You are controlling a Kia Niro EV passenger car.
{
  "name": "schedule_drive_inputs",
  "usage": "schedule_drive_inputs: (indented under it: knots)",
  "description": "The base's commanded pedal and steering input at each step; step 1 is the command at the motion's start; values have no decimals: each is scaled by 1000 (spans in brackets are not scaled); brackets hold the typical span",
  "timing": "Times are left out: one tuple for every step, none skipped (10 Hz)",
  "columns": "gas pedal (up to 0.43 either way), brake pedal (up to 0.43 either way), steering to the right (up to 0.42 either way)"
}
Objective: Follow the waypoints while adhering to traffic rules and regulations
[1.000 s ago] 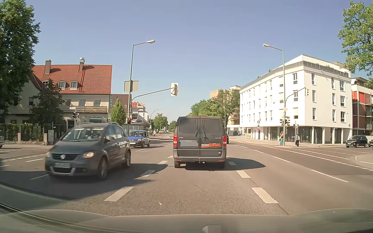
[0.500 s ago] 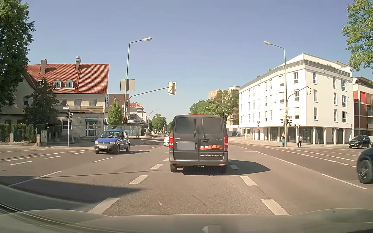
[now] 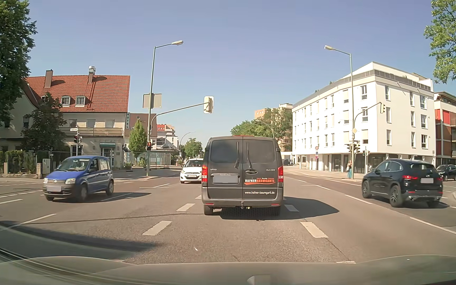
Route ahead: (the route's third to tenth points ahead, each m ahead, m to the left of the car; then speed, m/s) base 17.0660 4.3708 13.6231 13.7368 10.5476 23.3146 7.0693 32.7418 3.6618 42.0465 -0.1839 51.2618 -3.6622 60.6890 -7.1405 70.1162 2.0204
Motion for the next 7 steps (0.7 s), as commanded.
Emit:
schedule_drive_inputs:
  knots:
    - [0,213,6]
    - [0,213,6]
    - [0,171,6]
    - [0,134,6]
    - [0,146,6]
    - [0,171,8]
    - [0,189,10]
